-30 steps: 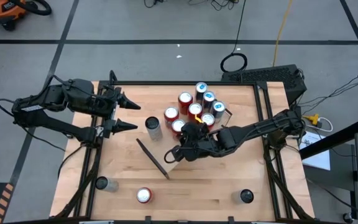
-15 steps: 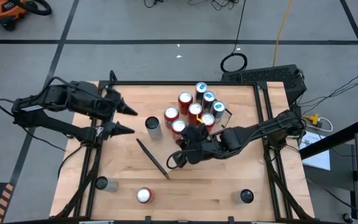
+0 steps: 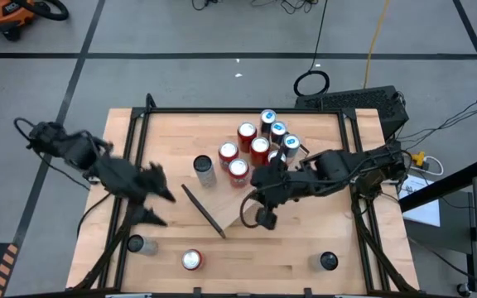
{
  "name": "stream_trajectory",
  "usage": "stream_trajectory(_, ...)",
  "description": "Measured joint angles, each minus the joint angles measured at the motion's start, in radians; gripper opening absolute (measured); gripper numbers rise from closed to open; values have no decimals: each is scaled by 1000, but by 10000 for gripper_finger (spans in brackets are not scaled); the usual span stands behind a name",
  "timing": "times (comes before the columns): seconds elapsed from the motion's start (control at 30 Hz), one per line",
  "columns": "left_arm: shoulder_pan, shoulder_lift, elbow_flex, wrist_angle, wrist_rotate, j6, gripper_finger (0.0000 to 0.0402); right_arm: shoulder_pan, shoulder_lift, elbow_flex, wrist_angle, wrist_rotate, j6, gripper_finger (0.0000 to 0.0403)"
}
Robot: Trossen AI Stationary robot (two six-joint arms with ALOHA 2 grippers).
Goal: Place canned beverage on shelf
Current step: Put the orange soda can on the shelf
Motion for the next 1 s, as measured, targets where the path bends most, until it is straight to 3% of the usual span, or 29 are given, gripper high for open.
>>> stream_trajectory(0.17,-108,117,0,-1,-20,-81,393,1,-10,37,-86,-159,-106,0)
stream_trajectory(0.37,-136,245,0,-1,10,-303,393,0,-35,38,-163,-269,-234,0)
stream_trajectory(0.53,-155,322,-1,5,57,-438,393,0,-35,38,-221,-279,-328,0)
stream_trajectory(0.73,-180,364,-1,19,50,-467,393,0,-35,38,-234,-277,-327,0)
stream_trajectory(1.0,-248,365,-1,52,-106,-415,393,1,-35,38,-207,-272,-163,0)
